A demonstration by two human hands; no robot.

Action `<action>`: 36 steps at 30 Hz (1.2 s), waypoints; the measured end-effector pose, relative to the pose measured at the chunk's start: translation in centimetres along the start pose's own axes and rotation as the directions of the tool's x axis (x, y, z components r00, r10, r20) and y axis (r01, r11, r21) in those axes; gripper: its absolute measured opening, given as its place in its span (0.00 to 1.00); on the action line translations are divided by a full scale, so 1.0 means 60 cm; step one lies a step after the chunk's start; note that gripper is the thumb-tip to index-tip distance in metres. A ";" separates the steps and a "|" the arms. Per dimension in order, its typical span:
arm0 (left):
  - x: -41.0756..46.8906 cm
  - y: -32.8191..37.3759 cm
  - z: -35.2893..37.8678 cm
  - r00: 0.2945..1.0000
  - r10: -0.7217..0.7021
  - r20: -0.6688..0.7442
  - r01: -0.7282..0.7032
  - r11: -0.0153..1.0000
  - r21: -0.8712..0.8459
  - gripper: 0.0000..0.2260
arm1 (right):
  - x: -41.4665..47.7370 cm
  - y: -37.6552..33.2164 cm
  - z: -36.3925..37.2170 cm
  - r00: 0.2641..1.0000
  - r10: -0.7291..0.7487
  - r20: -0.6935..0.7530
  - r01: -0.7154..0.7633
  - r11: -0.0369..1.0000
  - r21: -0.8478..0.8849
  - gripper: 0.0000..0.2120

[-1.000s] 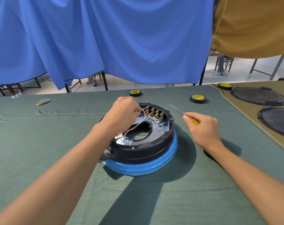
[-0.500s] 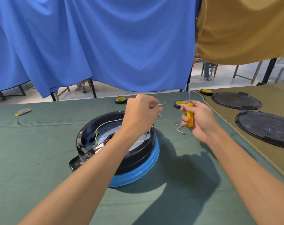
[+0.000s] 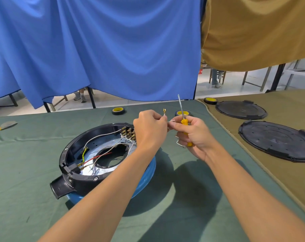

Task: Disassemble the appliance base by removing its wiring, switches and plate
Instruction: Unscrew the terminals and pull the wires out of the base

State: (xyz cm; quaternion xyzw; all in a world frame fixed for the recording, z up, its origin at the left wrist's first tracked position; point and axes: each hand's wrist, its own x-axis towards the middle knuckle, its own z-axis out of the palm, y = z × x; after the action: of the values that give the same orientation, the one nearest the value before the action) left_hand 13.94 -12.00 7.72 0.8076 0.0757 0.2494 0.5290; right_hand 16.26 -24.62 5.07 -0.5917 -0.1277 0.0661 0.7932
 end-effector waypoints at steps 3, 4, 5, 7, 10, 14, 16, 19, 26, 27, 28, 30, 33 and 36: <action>-0.002 -0.005 0.008 0.998 0.046 0.043 -0.049 0.995 0.083 0.10 | 0.007 0.000 -0.008 0.998 -0.014 -0.058 0.012 0.999 -0.049 0.03; -0.004 -0.009 0.009 0.994 0.076 0.075 -0.089 0.979 0.183 0.11 | 0.011 -0.002 -0.014 0.995 -0.013 -0.098 0.006 0.998 -0.065 0.04; -0.005 -0.014 0.009 0.986 0.121 0.114 -0.154 0.927 0.342 0.13 | 0.015 -0.002 -0.024 0.988 -0.006 -0.152 -0.005 0.997 -0.074 0.04; -0.006 -0.028 0.003 0.931 0.256 0.261 -0.365 0.666 0.651 0.16 | 0.022 -0.003 -0.049 0.955 0.020 -0.297 -0.051 0.994 -0.098 0.05; -0.002 -0.043 -0.011 0.818 0.209 0.536 -0.575 0.355 0.737 0.16 | 0.025 0.008 -0.090 0.853 0.073 -0.517 -0.189 0.967 -0.173 0.06; 0.007 -0.055 -0.025 0.738 0.057 0.673 -0.666 0.222 0.712 0.21 | 0.038 0.028 -0.111 0.781 0.099 -0.617 -0.343 0.893 -0.291 0.04; 0.007 -0.056 -0.028 0.726 0.054 0.686 -0.672 0.267 0.691 0.22 | 0.051 0.034 -0.111 0.786 0.096 -0.611 -0.370 0.864 -0.341 0.04; 0.009 -0.051 -0.035 0.713 0.047 0.700 -0.664 0.366 0.652 0.22 | 0.066 0.041 -0.114 0.791 0.073 -0.607 -0.411 0.798 -0.440 0.05; 0.018 -0.037 -0.074 0.702 0.079 0.708 -0.579 0.641 0.503 0.17 | 0.072 0.044 -0.115 0.819 0.048 -0.572 -0.464 0.642 -0.611 0.06; 0.021 -0.037 -0.078 0.706 0.077 0.704 -0.576 0.642 0.507 0.18 | 0.072 0.045 -0.114 0.822 0.045 -0.567 -0.471 0.613 -0.634 0.06; 0.022 -0.039 -0.081 0.707 0.064 0.704 -0.574 0.633 0.519 0.18 | 0.072 0.046 -0.114 0.823 0.034 -0.567 -0.480 0.576 -0.662 0.07; 0.022 -0.044 -0.087 0.708 0.025 0.705 -0.571 0.609 0.551 0.21 | 0.071 0.049 -0.112 0.820 -0.006 -0.573 -0.503 0.472 -0.724 0.09; 0.014 -0.054 -0.088 0.710 0.010 0.704 -0.565 0.604 0.562 0.25 | 0.066 0.049 -0.104 0.816 -0.048 -0.576 -0.527 0.347 -0.776 0.12; 0.004 -0.061 -0.082 0.715 0.037 0.698 -0.566 0.617 0.547 0.24 | 0.059 0.045 -0.096 0.805 -0.076 -0.588 -0.537 0.327 -0.778 0.11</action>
State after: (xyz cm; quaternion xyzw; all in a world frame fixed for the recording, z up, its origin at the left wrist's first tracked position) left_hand 12.28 -6.31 6.09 0.9823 -0.1584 0.0058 0.1002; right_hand 21.41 -28.24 1.39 -0.9357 0.1707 -0.0636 0.3020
